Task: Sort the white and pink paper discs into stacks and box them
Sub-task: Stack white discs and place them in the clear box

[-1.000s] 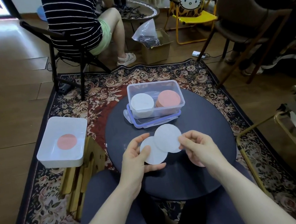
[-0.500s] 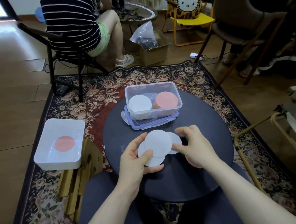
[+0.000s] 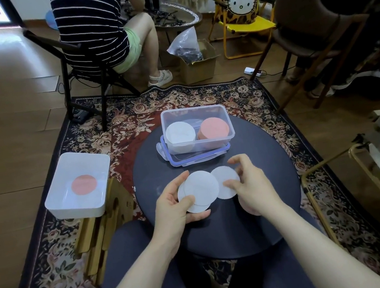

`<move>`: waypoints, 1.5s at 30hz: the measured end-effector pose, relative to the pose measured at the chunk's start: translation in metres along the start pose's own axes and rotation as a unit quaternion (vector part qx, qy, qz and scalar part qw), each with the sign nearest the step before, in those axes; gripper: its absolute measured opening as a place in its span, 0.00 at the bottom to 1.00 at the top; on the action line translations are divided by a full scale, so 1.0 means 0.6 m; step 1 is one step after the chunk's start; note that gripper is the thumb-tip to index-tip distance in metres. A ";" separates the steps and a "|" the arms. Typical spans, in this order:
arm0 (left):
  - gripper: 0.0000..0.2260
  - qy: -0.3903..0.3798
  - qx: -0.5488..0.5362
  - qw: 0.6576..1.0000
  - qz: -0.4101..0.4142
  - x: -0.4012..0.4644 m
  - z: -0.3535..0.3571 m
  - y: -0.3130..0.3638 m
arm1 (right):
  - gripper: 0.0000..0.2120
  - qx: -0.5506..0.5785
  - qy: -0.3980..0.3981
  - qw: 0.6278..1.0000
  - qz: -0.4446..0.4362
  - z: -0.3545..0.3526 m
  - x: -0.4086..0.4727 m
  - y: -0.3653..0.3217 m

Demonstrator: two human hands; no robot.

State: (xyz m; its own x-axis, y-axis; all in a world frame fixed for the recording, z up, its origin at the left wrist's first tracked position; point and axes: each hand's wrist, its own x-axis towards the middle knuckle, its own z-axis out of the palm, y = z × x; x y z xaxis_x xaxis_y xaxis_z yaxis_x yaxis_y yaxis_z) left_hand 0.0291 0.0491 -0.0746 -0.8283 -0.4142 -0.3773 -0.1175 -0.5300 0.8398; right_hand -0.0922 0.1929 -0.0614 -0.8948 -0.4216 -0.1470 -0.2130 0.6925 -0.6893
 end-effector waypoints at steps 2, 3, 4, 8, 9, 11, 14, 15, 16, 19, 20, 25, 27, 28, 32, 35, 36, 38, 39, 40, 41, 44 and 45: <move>0.23 0.003 -0.003 1.000 -0.002 0.000 0.000 -0.001 | 0.09 0.057 0.057 0.997 0.006 -0.019 0.004 0.006; 0.22 0.004 -0.005 1.000 -0.002 0.001 0.000 -0.001 | 0.06 0.089 0.080 0.993 0.016 -0.030 0.006 0.009; 0.21 0.003 -0.005 1.000 -0.004 0.001 0.001 -0.002 | 0.04 0.123 0.095 0.988 0.027 -0.041 0.008 0.014; 0.18 -0.014 -0.017 0.999 -0.023 0.004 0.000 -0.005 | 0.03 0.219 0.087 0.970 0.062 -0.065 0.001 0.021; 0.17 -0.022 -0.020 0.999 -0.028 0.003 0.000 -0.005 | 0.03 0.239 0.075 0.966 0.068 -0.064 -0.006 0.018; 0.15 -0.032 -0.014 0.999 -0.031 0.000 0.002 -0.006 | 0.03 0.261 0.051 0.961 0.074 -0.055 -0.020 0.013; 0.11 -0.035 0.002 0.999 -0.025 -0.004 0.007 -0.005 | 0.04 0.277 0.018 0.957 0.084 -0.030 -0.042 0.008; 0.10 -0.033 0.007 0.999 -0.024 -0.005 0.008 -0.005 | 0.04 0.287 0.009 0.954 0.087 -0.021 -0.048 0.007; 0.09 -0.033 0.013 0.999 -0.023 -0.005 0.008 -0.005 | 0.04 0.288 0.004 0.954 0.087 -0.012 -0.053 0.008; 0.09 -0.044 0.033 0.998 -0.018 -0.008 0.008 -0.003 | 0.05 0.263 0.009 0.962 0.069 0.006 -0.067 0.005; 0.10 -0.047 0.038 0.998 -0.016 -0.009 0.009 -0.003 | 0.05 0.260 0.012 0.963 0.063 0.010 -0.071 0.004; 0.13 -0.049 0.056 0.997 -0.011 -0.010 0.010 -0.002 | 0.06 0.260 0.000 0.964 0.051 0.020 -0.081 -0.001; 0.13 -0.046 0.055 0.997 -0.011 -0.009 0.009 -0.002 | 0.06 0.267 -0.004 0.962 0.048 0.018 -0.083 -0.002; 0.13 -0.046 0.055 0.997 -0.010 -0.009 0.008 -0.003 | 0.06 0.269 -0.008 0.962 0.045 0.016 -0.084 -0.003; 0.12 -0.060 0.062 0.996 0.015 -0.008 0.006 -0.007 | 0.04 0.243 0.001 0.970 0.020 0.015 -0.086 0.002; 0.09 -0.083 0.117 0.988 0.062 -0.012 0.011 -0.016 | 0.05 0.234 0.007 0.972 -0.005 0.014 -0.087 0.002; 0.09 -0.090 0.140 0.982 0.083 -0.015 0.014 -0.018 | 0.05 0.238 0.005 0.971 -0.016 0.014 -0.087 0.001; 0.10 -0.100 0.192 0.968 0.126 -0.020 0.017 -0.019 | 0.05 0.237 -0.004 0.970 -0.047 0.014 -0.090 -0.003; 0.10 -0.102 0.224 0.959 0.143 -0.021 0.018 -0.020 | 0.06 0.226 -0.006 0.972 -0.066 0.014 -0.092 -0.004; 0.10 -0.102 0.259 0.948 0.157 -0.022 0.018 -0.019 | 0.06 0.210 -0.002 0.974 -0.083 0.015 -0.093 -0.004; 0.10 -0.098 0.287 0.938 0.170 -0.022 0.017 -0.020 | 0.07 0.193 0.007 0.977 -0.096 0.016 -0.094 -0.003; 0.10 -0.082 0.353 0.910 0.201 -0.018 0.011 -0.029 | 0.08 0.165 0.034 0.980 -0.108 0.019 -0.095 0.000; 0.10 -0.078 0.364 0.905 0.206 -0.017 0.009 -0.032 | 0.08 0.159 0.039 0.981 -0.109 0.019 -0.096 0.000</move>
State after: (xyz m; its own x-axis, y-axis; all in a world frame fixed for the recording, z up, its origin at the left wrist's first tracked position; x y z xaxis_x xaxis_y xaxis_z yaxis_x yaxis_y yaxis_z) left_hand 0.0369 0.0677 -0.0845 -0.9448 -0.3254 0.0388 -0.0633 0.2974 0.9527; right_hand -0.0363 0.2105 -0.0612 -0.8714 -0.4849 0.0741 -0.2805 0.3687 -0.8862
